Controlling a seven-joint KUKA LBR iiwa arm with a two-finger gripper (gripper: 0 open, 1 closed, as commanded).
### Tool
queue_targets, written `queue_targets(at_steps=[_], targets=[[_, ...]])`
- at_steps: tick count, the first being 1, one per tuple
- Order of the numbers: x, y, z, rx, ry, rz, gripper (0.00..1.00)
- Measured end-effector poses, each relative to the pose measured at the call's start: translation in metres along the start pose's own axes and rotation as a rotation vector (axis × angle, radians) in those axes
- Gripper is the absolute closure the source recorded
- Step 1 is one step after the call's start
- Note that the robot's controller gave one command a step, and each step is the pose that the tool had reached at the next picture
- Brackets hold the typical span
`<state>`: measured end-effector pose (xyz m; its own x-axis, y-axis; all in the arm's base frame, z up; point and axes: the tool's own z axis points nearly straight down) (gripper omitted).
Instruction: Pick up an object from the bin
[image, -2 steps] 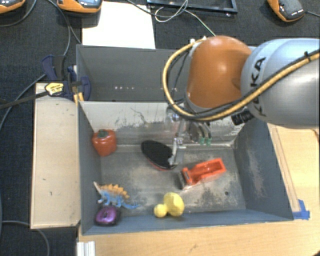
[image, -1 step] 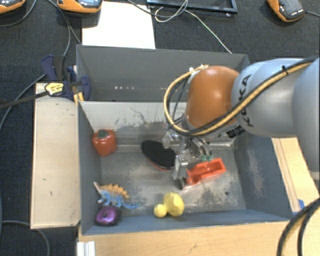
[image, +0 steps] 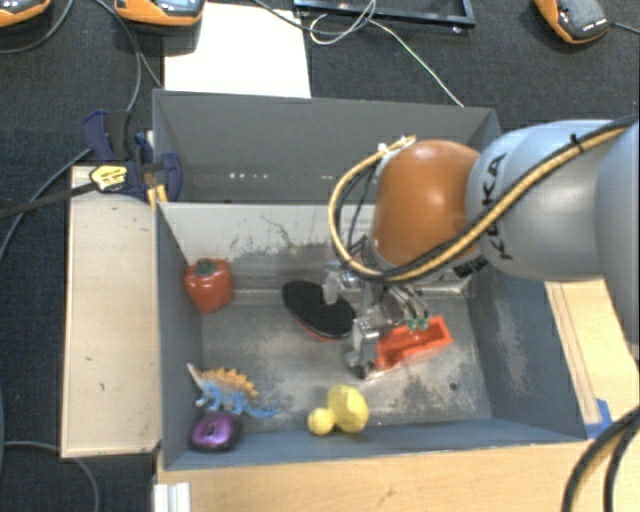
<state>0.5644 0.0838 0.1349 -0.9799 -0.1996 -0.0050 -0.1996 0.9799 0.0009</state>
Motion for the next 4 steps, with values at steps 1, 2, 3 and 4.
queue_targets(at_steps=[1,2,3,4], targets=[[0.0137,-0.0488,0.0582,0.002,-0.017,0.073,0.00],[0.0204,-0.0442,0.0583,0.005,-0.011,-0.056,1.00],[0.0205,-0.0443,0.0584,0.005,-0.011,-0.053,1.00],[0.0184,-0.0469,0.0597,0.006,-0.012,-0.025,1.00]])
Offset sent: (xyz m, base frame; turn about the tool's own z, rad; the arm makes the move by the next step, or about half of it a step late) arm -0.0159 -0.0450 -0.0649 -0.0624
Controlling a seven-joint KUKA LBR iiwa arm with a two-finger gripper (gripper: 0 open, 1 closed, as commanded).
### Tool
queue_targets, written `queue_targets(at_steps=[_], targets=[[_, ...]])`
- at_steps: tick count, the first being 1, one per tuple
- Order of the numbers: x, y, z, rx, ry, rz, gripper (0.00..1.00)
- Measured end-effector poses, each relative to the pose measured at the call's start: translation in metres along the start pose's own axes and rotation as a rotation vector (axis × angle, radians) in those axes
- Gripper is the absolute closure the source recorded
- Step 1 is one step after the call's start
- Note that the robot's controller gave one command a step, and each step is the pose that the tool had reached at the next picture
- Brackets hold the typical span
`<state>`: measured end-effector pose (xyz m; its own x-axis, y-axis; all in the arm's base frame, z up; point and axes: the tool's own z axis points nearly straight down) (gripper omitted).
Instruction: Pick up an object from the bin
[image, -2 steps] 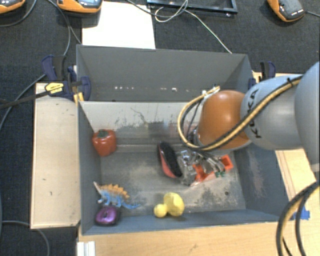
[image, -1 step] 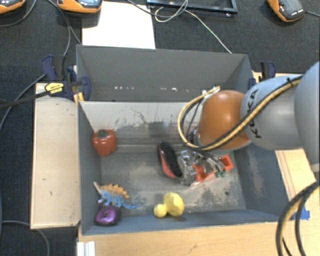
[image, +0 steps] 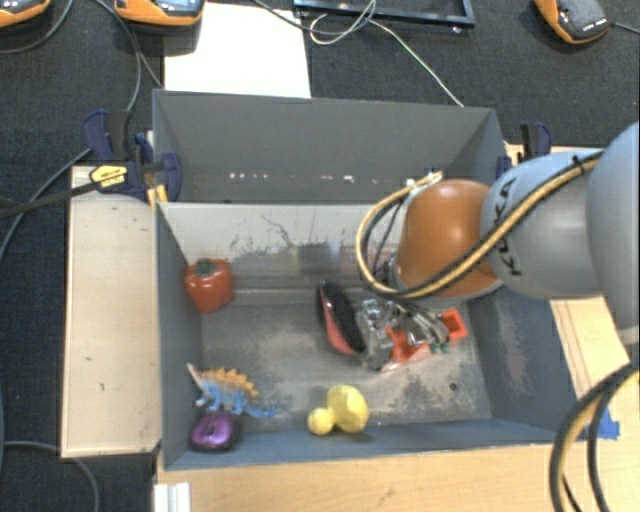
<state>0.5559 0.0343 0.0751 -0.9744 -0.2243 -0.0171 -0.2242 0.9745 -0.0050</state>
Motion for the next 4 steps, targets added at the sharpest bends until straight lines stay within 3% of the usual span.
queue_targets(at_steps=[1,2,3,4], targets=[[-0.0050,-0.0092,0.0036,-0.003,-0.005,0.130,1.00],[-0.0044,-0.0093,0.0030,-0.002,-0.007,0.037,1.00],[0.0026,-0.0082,0.0038,-0.002,-0.006,0.215,0.00],[0.0024,-0.0081,0.0038,-0.002,-0.006,0.217,1.00]])
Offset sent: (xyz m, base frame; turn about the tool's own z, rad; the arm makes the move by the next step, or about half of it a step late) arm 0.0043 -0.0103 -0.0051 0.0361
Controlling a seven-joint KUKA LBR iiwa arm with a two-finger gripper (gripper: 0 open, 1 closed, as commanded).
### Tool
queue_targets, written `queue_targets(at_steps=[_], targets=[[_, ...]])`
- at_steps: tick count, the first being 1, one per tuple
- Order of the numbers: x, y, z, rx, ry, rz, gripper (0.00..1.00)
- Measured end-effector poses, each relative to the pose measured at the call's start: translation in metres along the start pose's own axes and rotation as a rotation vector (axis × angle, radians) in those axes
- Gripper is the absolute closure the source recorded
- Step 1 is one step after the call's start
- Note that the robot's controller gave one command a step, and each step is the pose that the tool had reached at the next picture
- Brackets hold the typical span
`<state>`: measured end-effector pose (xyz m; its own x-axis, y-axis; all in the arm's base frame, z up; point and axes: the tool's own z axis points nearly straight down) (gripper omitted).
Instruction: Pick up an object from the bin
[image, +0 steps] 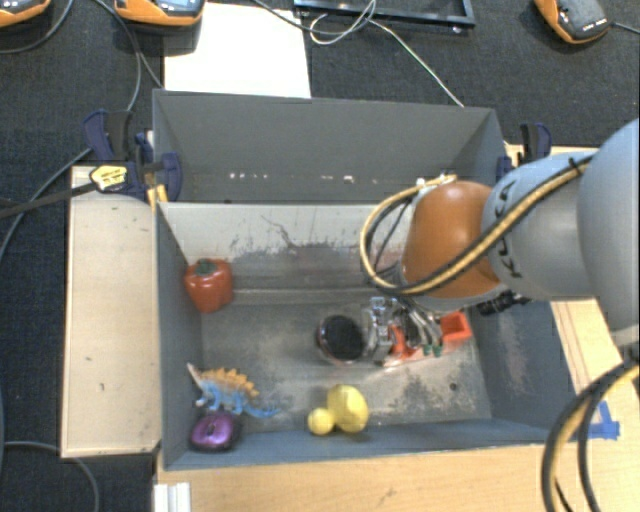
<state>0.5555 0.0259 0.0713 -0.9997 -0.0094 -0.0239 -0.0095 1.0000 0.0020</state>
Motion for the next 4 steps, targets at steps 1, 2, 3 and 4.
queue_targets(at_steps=[1,2,3,4], targets=[[0.001,0.000,0.001,0.000,0.002,0.000,0.00],[0.001,0.000,0.001,-0.001,0.002,0.001,0.00],[0.031,0.015,0.000,-0.001,0.004,0.065,0.00],[0.029,0.023,-0.001,-0.001,-0.002,-0.028,0.00]])
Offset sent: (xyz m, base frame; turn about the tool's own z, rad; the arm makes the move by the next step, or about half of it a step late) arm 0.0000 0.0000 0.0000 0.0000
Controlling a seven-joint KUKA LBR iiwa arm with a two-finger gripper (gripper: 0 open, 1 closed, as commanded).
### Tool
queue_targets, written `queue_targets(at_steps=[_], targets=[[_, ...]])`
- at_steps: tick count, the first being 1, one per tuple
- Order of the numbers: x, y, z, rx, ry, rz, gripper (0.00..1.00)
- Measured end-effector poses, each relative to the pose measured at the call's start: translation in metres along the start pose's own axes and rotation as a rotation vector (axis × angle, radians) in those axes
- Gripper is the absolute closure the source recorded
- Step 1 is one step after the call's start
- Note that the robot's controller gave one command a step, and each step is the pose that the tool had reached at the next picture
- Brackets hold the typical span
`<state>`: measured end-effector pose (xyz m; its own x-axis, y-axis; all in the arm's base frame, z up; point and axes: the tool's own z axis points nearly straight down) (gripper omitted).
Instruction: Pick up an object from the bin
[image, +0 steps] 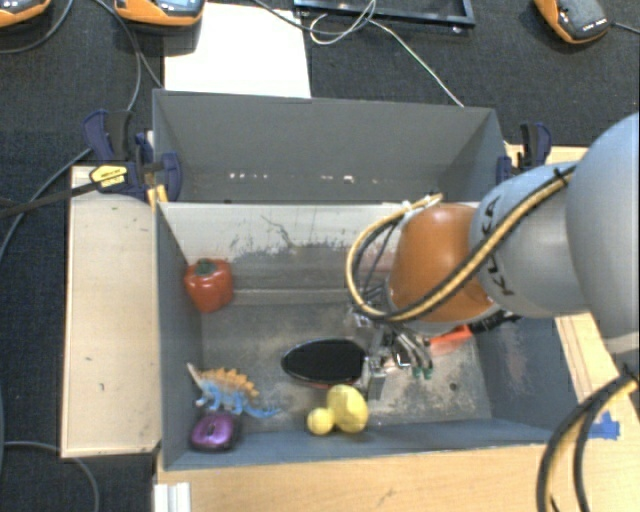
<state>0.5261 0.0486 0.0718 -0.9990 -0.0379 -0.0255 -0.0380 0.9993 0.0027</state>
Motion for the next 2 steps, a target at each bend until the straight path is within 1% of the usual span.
queue_targets(at_steps=[1,2], targets=[[0.024,0.012,0.001,0.000,0.007,0.190,0.00],[0.010,0.048,0.001,-0.002,-0.004,0.140,0.00]])
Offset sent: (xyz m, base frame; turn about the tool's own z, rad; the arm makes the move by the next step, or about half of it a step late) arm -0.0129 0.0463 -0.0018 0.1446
